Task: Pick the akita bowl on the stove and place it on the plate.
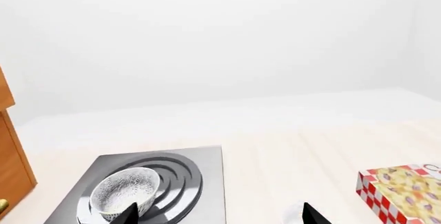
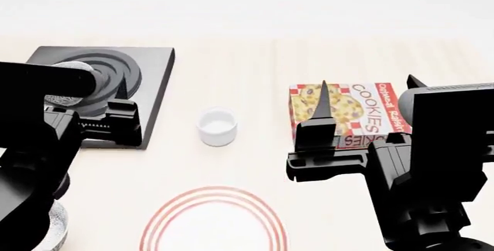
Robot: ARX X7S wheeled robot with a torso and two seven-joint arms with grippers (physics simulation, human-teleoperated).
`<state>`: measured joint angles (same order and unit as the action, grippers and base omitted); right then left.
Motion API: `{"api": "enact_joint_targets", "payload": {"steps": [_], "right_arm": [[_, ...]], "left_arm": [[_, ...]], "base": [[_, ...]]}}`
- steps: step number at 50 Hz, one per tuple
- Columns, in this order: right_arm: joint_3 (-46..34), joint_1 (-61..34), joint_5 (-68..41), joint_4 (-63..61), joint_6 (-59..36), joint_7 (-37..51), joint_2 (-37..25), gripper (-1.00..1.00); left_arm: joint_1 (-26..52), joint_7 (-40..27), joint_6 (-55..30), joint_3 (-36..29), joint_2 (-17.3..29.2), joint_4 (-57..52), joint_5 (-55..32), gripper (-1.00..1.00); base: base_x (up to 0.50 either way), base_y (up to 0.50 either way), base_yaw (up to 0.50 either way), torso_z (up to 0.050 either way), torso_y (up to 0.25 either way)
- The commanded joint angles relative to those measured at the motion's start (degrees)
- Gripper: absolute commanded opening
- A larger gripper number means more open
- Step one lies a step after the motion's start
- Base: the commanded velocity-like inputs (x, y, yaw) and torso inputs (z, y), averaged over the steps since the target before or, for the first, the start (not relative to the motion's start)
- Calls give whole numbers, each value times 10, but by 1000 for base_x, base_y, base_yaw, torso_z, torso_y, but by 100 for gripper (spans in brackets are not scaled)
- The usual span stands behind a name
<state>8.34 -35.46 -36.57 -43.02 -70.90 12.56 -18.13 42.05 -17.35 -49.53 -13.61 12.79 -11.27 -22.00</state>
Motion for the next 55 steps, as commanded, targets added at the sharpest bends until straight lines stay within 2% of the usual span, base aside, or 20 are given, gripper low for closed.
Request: {"api": "enact_joint_targets", "payload": {"steps": [1,41,47,48,51,53,55], "right_arm": [[-1,0,-4,0,1,3,-2,100],[-1,-1,-23,0,4,15,-8,100],[-2,-5,-27,-1,-5,21,-9,100],[-3,-6,-28,-1,-9,23,-10,100],[-4,-3,-27,1,-6,24,-11,100],[-5,-4,-27,2,-7,25,-11,100],[-5,-5,-28,2,-10,27,-12,100]], "left_arm": [[3,-2,2,-2,2,4,-1,100],[5,-8,2,-13,11,-4,-9,100],[10,-21,-20,10,2,-4,-26,100],[20,-25,-39,-4,8,0,-18,100],[54,-18,-86,23,-5,1,-55,100],[110,-41,-117,32,-14,18,-51,100],[146,-36,-134,48,-22,35,-66,100]], "base": [[270,0,0,0,0],[273,0,0,0,0],[286,0,0,0,0],[176,0,0,0,0],[60,0,0,0,0],[0,0,0,0,0],[0,0,0,0,0]]}}
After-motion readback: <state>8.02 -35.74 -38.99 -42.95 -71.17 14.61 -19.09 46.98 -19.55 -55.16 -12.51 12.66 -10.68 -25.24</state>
